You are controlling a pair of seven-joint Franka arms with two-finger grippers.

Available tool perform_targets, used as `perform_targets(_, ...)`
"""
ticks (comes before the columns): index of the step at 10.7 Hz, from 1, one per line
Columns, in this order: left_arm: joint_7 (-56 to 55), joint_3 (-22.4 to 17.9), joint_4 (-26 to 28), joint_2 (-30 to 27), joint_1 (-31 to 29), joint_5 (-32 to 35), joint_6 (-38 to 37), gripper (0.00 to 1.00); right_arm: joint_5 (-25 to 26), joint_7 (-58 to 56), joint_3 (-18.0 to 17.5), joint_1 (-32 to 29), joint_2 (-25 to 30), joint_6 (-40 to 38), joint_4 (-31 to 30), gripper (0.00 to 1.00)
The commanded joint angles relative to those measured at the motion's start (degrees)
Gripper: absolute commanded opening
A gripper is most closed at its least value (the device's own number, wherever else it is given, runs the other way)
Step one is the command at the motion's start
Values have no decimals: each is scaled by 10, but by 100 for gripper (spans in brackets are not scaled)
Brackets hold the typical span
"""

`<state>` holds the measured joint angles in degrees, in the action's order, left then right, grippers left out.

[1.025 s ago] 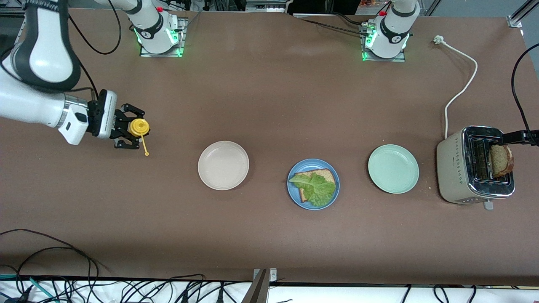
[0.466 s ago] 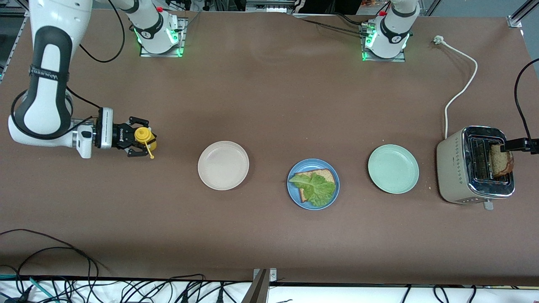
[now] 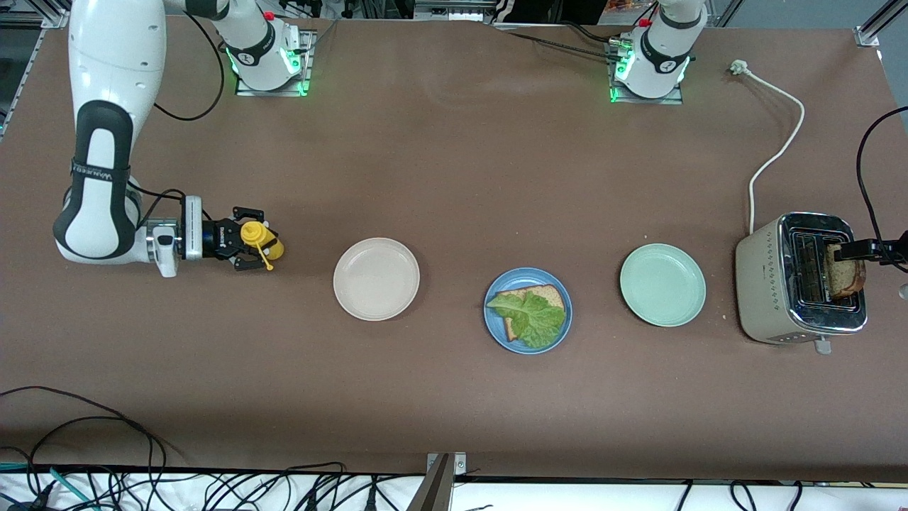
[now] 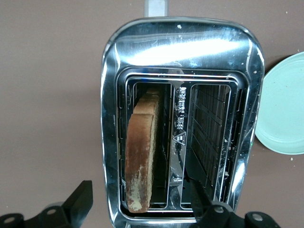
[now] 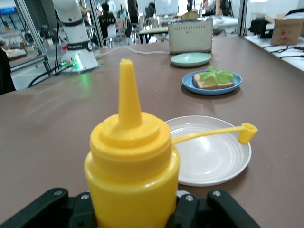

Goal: Make sandwich in blue plate with both arms
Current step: 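Set down the mustard while the left gripper lifts toaster bread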

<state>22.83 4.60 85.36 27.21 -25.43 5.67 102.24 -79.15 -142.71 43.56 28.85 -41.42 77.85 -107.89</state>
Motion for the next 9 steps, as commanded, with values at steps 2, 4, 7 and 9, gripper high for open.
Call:
perform_targets(2, 17, 3, -19, 19, -7, 13, 3, 84, 3, -29, -60, -87, -39, -49, 39, 0)
perform_targets(4, 18, 3, -19, 21, -9, 13, 4, 77, 5, -37, -61, -98, -53, -57, 48, 0)
perform_targets(7, 26, 3, -19, 21, -9, 14, 4, 34, 2, -42, -61, -100, -76, -67, 58, 0)
perform_targets(9, 25, 4, -22, 20, -8, 15, 4, 2, 2, -42, -61, -100, -81, -67, 58, 0)
